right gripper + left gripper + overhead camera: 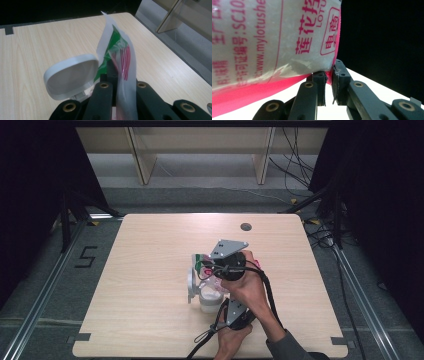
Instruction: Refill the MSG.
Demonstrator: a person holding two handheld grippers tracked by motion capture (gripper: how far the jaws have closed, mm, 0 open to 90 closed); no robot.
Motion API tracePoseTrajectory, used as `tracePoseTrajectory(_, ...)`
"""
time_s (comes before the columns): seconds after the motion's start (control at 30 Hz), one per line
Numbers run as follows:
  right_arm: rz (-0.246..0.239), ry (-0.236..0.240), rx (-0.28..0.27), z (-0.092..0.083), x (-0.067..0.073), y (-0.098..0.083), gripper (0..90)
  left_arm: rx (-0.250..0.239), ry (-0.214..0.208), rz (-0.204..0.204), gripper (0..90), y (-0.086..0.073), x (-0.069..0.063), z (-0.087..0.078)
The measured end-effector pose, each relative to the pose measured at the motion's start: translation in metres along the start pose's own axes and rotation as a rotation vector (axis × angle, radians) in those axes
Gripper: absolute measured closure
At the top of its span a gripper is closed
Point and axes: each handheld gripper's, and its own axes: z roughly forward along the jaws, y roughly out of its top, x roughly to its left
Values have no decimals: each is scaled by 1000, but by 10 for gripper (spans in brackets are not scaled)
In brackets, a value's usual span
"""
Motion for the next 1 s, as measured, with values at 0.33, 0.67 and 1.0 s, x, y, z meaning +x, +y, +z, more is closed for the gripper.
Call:
tracePoseTrajectory(0.33, 2, 1, 1, 0, 0, 0, 897, 1, 0, 1, 817, 1, 0, 0)
tracePoseTrajectory(0.67, -2, 3, 6, -1, 0, 2, 892, -5, -5, -1, 816, 2, -2, 1)
tracePoseTrajectory(1.0, -5, 5, 9, -3, -1, 1, 900, 0, -5, 10, 817, 1, -2, 1)
